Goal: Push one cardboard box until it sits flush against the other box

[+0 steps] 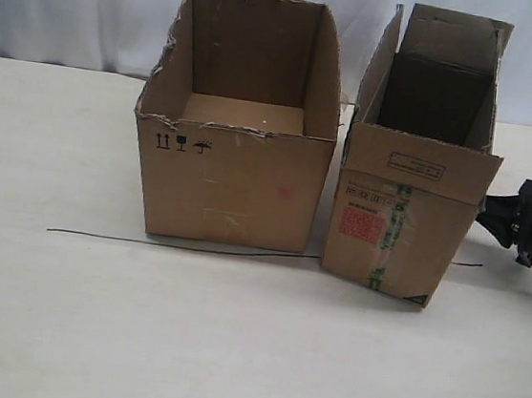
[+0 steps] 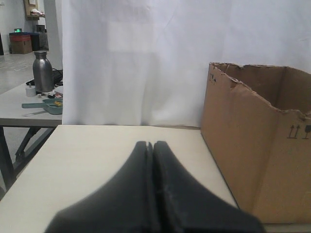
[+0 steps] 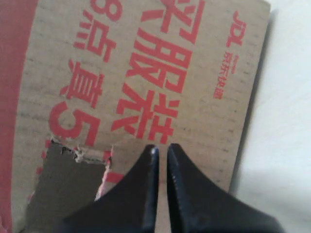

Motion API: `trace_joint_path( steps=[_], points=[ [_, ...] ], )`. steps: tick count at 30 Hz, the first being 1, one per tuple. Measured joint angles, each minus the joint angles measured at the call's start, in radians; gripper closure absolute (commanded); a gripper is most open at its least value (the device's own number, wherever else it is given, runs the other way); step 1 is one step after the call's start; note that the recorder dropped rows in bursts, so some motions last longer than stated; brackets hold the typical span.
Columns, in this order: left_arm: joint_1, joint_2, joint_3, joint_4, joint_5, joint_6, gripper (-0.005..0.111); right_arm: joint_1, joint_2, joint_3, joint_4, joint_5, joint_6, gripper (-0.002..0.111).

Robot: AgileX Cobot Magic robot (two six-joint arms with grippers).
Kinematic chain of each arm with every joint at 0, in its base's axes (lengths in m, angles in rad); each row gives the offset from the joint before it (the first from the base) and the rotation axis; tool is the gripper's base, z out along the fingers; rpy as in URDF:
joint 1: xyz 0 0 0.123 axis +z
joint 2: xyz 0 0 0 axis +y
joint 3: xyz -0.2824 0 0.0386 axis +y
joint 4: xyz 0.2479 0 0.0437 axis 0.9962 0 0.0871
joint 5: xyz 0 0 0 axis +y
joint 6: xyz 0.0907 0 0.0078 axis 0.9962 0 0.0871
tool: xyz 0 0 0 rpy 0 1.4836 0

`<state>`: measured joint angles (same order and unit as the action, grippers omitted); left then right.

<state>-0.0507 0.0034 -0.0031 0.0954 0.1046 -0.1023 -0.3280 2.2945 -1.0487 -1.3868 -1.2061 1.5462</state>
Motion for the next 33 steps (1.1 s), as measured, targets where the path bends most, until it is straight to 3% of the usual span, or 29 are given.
trace_joint_path(
  steps=[14, 23, 33],
  points=[
    [0.000, 0.000, 0.000, 0.000, 0.000, 0.000, 0.107, 0.002, 0.000, -0.025, 0.033, 0.000, -0.002, 0.103],
    [0.000, 0.000, 0.000, 0.000, 0.000, 0.000, 0.107, 0.119, 0.000, -0.118, 0.077, 0.039, 0.012, 0.103],
    [0.000, 0.000, 0.000, 0.000, 0.000, 0.000, 0.107, 0.136, 0.000, -0.162, 0.111, 0.112, 0.024, 0.103]
  ],
)
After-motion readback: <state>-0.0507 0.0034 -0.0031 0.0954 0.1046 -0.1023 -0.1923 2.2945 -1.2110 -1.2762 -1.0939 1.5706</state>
